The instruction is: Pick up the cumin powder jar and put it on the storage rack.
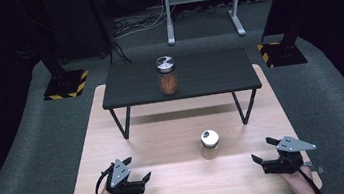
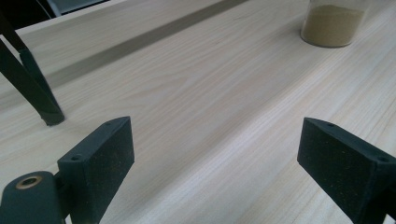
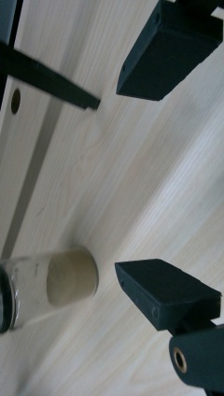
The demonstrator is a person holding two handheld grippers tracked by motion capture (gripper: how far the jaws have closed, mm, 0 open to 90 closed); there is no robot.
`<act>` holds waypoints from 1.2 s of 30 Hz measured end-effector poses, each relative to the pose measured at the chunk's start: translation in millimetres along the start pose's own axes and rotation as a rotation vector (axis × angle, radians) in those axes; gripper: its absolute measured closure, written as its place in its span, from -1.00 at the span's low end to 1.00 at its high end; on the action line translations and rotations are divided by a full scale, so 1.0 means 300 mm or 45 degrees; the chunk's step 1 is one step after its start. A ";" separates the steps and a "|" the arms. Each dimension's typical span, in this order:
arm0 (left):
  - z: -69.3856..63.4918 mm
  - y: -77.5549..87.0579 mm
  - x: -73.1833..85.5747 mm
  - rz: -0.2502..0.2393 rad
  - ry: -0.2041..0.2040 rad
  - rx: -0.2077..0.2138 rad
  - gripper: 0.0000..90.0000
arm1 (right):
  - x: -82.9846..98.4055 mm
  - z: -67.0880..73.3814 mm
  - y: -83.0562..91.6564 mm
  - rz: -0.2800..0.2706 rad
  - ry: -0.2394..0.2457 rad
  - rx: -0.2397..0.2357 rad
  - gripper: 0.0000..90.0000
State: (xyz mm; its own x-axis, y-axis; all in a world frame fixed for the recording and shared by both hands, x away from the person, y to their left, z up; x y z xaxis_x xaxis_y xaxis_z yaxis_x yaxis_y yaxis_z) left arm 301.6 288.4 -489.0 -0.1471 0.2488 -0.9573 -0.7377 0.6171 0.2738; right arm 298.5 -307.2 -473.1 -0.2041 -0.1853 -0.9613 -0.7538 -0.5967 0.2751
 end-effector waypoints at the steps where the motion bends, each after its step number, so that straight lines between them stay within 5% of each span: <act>1: 0.000 0.000 0.000 -0.001 0.001 -0.001 -0.77 | -0.002 0.003 -0.007 -0.001 -0.004 -0.026 -0.76; 9: 0.000 0.001 0.001 -0.001 0.003 -0.001 -0.77 | -0.032 0.063 -0.078 -0.004 0.028 -0.150 -0.82; 24: -0.003 0.000 0.000 -0.002 0.006 0.003 -0.77 | -0.081 0.151 -0.204 0.002 0.078 -0.218 -0.84; 36: -0.004 0.000 0.000 -0.002 0.008 0.004 -0.77 | -0.105 0.162 -0.297 0.024 0.096 -0.232 -0.81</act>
State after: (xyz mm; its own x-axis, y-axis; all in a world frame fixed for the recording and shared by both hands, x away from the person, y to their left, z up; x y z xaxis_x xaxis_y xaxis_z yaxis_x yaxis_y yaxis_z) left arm 300.9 287.5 -489.3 -0.1503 0.2432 -0.9583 -0.7358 0.6198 0.2727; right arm 341.7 -210.3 -468.2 -0.1644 -0.2514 -0.9538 -0.6231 -0.7231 0.2980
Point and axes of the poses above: each handheld gripper's, and its own axes: y roughly backward along the jaws, x roughly out of its underside, z roughly to its left, the point moved 8 cm from there along -y, roughly forward along the jaws, and after that the axes turned 10 degrees about -z, right-handed, at the moved point
